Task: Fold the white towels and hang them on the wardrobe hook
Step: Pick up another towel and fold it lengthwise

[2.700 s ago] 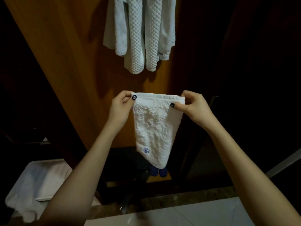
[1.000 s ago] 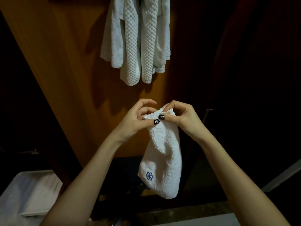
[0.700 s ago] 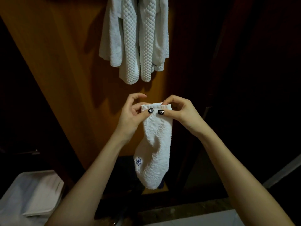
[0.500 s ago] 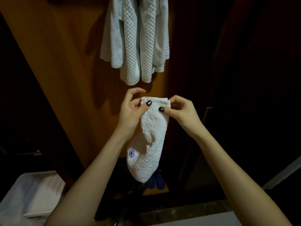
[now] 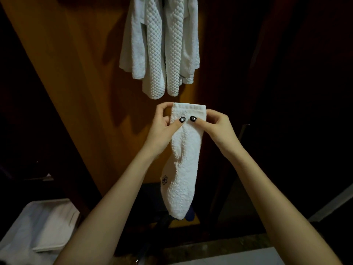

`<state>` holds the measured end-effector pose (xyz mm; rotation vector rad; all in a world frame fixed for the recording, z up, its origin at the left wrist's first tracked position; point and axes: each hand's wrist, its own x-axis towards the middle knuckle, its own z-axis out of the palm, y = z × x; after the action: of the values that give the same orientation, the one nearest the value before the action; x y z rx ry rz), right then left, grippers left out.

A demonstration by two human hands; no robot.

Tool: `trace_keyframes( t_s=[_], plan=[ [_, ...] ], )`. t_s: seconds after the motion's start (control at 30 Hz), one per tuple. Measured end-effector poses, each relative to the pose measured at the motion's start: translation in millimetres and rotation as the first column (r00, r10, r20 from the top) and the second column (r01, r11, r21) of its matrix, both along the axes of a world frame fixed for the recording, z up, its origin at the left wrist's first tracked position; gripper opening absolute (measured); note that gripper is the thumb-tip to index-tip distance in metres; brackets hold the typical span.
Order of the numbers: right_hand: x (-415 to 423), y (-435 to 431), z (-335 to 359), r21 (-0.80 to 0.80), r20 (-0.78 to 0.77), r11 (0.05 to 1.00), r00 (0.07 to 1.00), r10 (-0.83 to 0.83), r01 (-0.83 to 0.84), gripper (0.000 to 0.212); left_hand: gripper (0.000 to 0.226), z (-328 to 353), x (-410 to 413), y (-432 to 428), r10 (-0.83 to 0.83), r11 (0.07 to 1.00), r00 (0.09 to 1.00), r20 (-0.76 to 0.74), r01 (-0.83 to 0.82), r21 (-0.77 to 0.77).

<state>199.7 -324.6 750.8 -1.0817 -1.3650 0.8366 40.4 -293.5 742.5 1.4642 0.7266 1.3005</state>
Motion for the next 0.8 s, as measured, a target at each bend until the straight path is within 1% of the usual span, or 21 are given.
trace_keyframes(
  t_s=[0.03, 0.07, 0.1, 0.17, 0.2, 0.23, 0.27, 0.33, 0.37, 0.43, 0.5, 0.57, 0.63, 0.67, 0.7, 0.77, 0.8],
  plan=[
    [2.5, 0.1, 1.3, -0.028, 0.004, 0.999, 1.0, 0.025, -0.025, 0.023, 0.041, 2.1, 0.7, -0.1, -0.009, 1.0, 0.999, -0.039, 0.01, 0.013],
    [4.4, 0.0, 2.4, -0.049, -0.019, 0.998, 0.999, 0.049, -0.05, 0.023, 0.041, 3.8, 1.5, 0.2, -0.011, 1.0, 0.999, -0.042, 0.011, 0.018],
    [5.5, 0.5, 2.6, -0.049, -0.045, 0.997, 0.997, 0.059, -0.061, 0.023, 0.042, 4.7, 2.4, 1.3, -0.008, 1.0, 1.0, -0.008, 0.009, 0.012],
    [5.6, 2.2, 4.3, 0.01, -0.073, 0.999, 0.997, 0.033, -0.032, 0.022, 0.041, 3.2, 3.5, 5.9, -0.005, 1.0, 0.996, 0.092, 0.007, -0.021],
    [5.6, 3.9, 5.8, 0.042, -0.081, 0.999, 0.997, 0.01, -0.006, 0.021, 0.039, 0.2, 3.2, 8.4, 0.004, 0.999, 0.995, 0.1, 0.0, -0.043],
    [6.1, 6.8, 7.3, 0.063, -0.092, 0.998, 0.996, -0.013, 0.019, 0.021, 0.038, -4.6, 2.6, 9.8, 0.023, 0.997, 0.998, 0.054, -0.019, -0.068],
    [7.2, 10.3, 9.8, 0.072, -0.109, 0.997, 0.994, -0.027, 0.035, 0.021, 0.038, -13.6, 1.6, 11.7, 0.046, 0.994, 0.998, -0.036, -0.049, -0.098],
    [11.4, 17.8, 16.9, 0.069, -0.167, 0.997, 0.986, -0.027, 0.039, 0.02, 0.039, -42.5, -1.1, 16.6, 0.091, 0.975, 0.967, -0.236, -0.135, -0.179],
    [15.0, 22.0, 20.2, 0.064, -0.207, 0.997, 0.978, -0.018, 0.032, 0.019, 0.037, -59.6, -2.8, 18.2, 0.098, 0.958, 0.946, -0.309, -0.173, -0.228],
    [22.6, 28.5, 27.5, 0.059, -0.281, 0.998, 0.96, 0.0, 0.017, 0.018, 0.037, -84.1, -4.8, 16.9, 0.076, 0.933, 0.915, -0.397, -0.206, -0.296],
    [29.2, 31.5, 35.1, 0.067, -0.318, 0.998, 0.947, 0.03, -0.009, 0.014, 0.048, -94.0, -4.8, 14.9, 0.032, 0.915, 0.914, -0.405, -0.19, -0.355],
    [36.6, 33.5, 40.9, 0.085, -0.347, 0.995, 0.935, 0.073, -0.046, 0.013, 0.059, -94.3, -3.2, 14.4, -0.021, 0.892, 0.938, -0.345, -0.138, -0.43],
    [44.1, 35.9, 46.0, 0.11, -0.358, 0.99, 0.926, 0.122, -0.088, 0.014, 0.066, -92.1, 0.9, 15.0, -0.096, 0.867, 0.962, -0.257, -0.046, -0.497],
    [46.9, 36.9, 48.0, 0.12, -0.355, 0.987, 0.924, 0.144, -0.108, 0.014, 0.069, -91.3, 4.1, 16.1, -0.123, 0.851, 0.979, -0.161, 0.021, -0.525],
    [49.3, 39.0, 48.7, 0.12, -0.358, 0.985, 0.92, 0.161, -0.126, 0.014, 0.073, -91.2, 7.7, 18.5, -0.134, 0.83, 0.991, -0.024, 0.099, -0.549],
    [53.3, 40.0, 47.8, 0.118, -0.371, 0.981, 0.91, 0.185, -0.152, 0.016, 0.082, -92.6, 14.9, 23.4, -0.108, 0.778, 0.958, 0.265, 0.247, -0.577],
    [55.6, 40.9, 46.2, 0.12, -0.378, 0.98, 0.906, 0.192, -0.158, 0.018, 0.085, -92.8, 16.9, 24.9, -0.08, 0.758, 0.93, 0.36, 0.291, -0.583]
  ],
)
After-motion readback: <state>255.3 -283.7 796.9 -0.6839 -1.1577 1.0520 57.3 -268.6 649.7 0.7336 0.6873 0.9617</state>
